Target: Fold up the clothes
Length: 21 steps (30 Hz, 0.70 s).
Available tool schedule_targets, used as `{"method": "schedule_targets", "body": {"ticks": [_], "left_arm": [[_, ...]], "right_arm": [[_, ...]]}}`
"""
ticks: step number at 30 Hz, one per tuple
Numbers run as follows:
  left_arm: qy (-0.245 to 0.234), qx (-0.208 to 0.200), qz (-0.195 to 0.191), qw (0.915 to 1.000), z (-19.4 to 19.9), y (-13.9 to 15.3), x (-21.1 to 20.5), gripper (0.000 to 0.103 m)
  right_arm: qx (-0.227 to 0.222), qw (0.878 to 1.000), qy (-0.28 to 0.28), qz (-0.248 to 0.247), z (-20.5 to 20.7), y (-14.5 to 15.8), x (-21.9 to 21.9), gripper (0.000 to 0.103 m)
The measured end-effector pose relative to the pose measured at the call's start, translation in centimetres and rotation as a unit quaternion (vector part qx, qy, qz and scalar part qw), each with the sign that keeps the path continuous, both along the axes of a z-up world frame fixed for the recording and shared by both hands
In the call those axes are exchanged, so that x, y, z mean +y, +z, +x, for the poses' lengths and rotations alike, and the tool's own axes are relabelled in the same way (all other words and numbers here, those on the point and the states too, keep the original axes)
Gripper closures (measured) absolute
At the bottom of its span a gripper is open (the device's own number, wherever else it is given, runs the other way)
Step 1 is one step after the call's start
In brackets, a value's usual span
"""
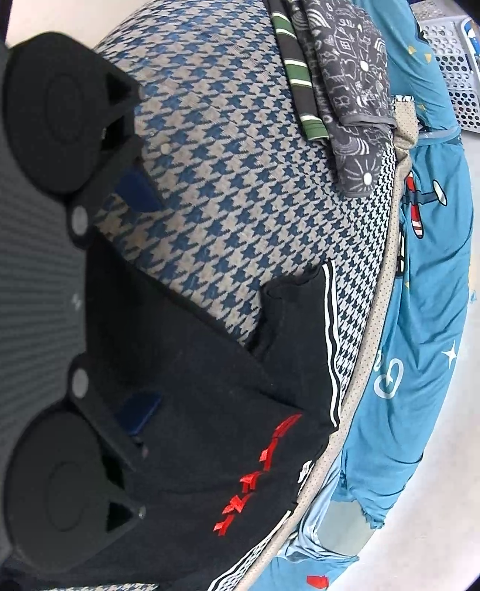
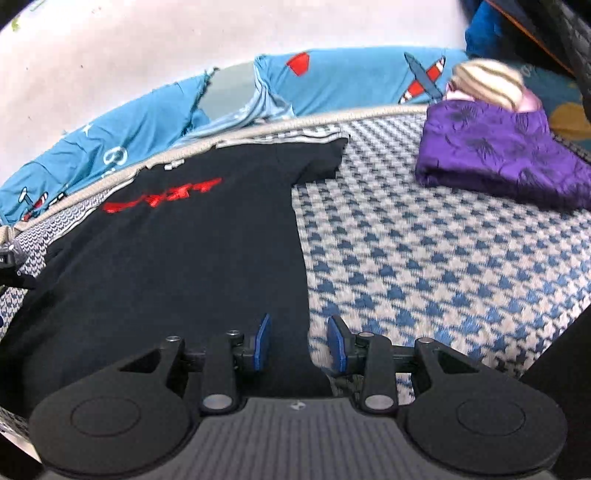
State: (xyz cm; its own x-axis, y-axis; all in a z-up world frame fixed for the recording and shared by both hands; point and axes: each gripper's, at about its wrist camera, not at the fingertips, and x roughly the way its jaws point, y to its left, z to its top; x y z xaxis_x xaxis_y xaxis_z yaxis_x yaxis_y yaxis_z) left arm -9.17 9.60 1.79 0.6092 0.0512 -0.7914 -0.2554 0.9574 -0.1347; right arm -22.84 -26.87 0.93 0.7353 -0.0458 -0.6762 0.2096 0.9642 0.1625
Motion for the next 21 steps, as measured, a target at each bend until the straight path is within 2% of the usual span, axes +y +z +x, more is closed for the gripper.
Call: {"method": "schedule_targets", "body": {"ticks": [4,5,6,7,10,17,21], "left_arm": [[0.01,0.004,-0.002,0.9999,0.1,-0.3,0.2,0.0],[0.015,0.005,-0.004,0.9999,0.1,-0.4,0.4,0.0],[0.02,0.007,-0.006,0.9998,0.2,-0.5,0.5,0.0],[0.024,0.007,-0.008,0.9996,0.2,-0.6,0.7,0.0],[0.035,0.007,-0.012,0.9993,0.1,-0.7,1.0,0.0],[0.048,0.012,0.007,0.9988,0.1,-0.9,1.2,0.0],[0.046,0.016,0.014,0.9987,0.1,-1.1,1.0,0.0]], "right_arm": [[0.014,1.0,0.002,0.019,-0.1,-0.9,-0.1,0.07],[0.013,1.0,0.003,0.015,-0.1,-1.0,0.0,0.079],[0.013,1.0,0.004,0.014,-0.1,-1.1,0.0,0.094],[0.014,1.0,0.005,0.016,0.0,-1.2,0.0,0.096],[0.014,1.0,-0.002,0.023,-0.1,-1.0,-0.3,0.099],[-0.004,1.0,-0.023,-0.004,-1.6,0.7,-1.1,0.1],[0.018,0.999,-0.049,-0.011,-2.0,0.2,-1.9,0.1]]}}
